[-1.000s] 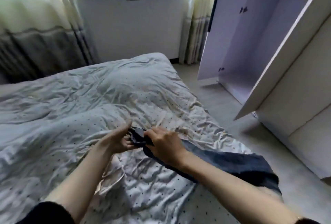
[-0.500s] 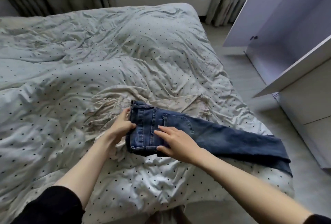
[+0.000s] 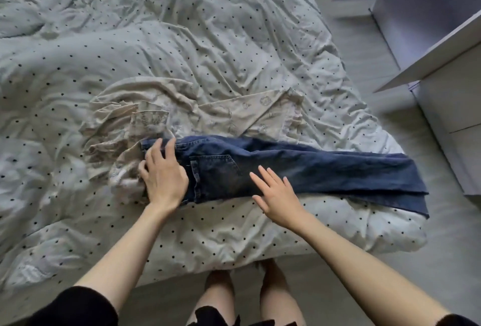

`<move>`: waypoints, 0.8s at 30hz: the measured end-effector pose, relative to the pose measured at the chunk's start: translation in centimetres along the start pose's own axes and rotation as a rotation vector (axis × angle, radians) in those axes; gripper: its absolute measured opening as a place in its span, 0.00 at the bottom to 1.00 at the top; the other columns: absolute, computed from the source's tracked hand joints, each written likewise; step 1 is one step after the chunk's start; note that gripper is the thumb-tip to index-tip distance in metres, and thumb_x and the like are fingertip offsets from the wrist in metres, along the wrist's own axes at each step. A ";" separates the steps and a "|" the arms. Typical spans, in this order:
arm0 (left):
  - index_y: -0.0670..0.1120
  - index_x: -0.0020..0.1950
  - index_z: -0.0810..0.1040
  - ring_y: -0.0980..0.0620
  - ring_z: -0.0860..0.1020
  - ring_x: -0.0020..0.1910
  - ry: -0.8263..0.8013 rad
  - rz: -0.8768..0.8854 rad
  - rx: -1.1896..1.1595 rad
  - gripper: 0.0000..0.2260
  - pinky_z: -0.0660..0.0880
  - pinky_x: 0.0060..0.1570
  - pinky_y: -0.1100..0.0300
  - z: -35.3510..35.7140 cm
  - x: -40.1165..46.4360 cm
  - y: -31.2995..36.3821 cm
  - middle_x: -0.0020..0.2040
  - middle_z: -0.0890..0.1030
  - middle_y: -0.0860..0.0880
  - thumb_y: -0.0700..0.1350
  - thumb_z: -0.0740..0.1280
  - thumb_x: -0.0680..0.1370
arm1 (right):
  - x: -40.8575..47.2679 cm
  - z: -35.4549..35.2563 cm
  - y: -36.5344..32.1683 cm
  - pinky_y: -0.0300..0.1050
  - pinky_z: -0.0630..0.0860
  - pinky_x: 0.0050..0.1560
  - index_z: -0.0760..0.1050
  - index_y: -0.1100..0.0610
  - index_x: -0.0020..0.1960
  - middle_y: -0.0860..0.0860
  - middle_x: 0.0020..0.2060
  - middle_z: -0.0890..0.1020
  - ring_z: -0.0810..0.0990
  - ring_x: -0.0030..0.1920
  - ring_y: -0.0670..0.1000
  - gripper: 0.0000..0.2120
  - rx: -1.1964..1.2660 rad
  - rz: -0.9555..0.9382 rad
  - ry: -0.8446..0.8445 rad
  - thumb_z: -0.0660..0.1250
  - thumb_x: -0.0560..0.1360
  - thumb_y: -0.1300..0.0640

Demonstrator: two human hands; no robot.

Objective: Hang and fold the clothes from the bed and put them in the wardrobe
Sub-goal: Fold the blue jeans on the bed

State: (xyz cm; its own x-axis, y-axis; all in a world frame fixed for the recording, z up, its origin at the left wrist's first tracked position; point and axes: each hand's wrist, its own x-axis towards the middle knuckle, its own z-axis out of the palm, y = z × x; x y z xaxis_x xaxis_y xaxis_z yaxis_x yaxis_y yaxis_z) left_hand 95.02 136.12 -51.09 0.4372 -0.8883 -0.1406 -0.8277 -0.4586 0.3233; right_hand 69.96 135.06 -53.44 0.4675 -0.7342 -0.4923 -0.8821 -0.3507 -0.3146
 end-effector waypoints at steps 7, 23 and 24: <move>0.46 0.72 0.66 0.46 0.58 0.75 -0.171 0.441 0.079 0.21 0.52 0.71 0.43 6.4 -2.4 10.7 0.73 0.65 0.45 0.39 0.58 0.79 | -0.1 -2.9 10.5 0.60 0.49 0.73 0.58 0.51 0.75 0.49 0.74 0.61 0.55 0.75 0.48 0.22 0.109 0.198 0.216 0.50 0.82 0.48; 0.50 0.52 0.72 0.43 0.76 0.55 -0.602 0.459 0.229 0.16 0.66 0.51 0.50 18.4 -1.3 30.9 0.54 0.79 0.47 0.55 0.48 0.82 | 0.2 -6.8 35.9 0.64 0.56 0.66 0.72 0.52 0.56 0.49 0.55 0.77 0.74 0.57 0.52 0.21 -0.093 0.217 -0.142 0.58 0.74 0.36; 0.51 0.49 0.70 0.41 0.77 0.54 -0.610 0.458 0.224 0.13 0.66 0.50 0.50 18.4 -1.4 31.2 0.54 0.80 0.46 0.54 0.48 0.82 | 0.0 -6.9 36.2 0.61 0.59 0.63 0.72 0.51 0.54 0.48 0.53 0.77 0.74 0.56 0.52 0.22 -0.103 0.180 -0.132 0.57 0.73 0.34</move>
State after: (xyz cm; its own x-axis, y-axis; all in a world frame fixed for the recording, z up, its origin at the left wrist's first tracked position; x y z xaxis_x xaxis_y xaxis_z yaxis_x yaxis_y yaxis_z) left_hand 62.16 122.58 -58.00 -0.1797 -0.8168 -0.5482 -0.9580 0.0187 0.2862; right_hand 37.62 118.35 -59.22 0.3002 -0.7105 -0.6365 -0.9499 -0.2836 -0.1314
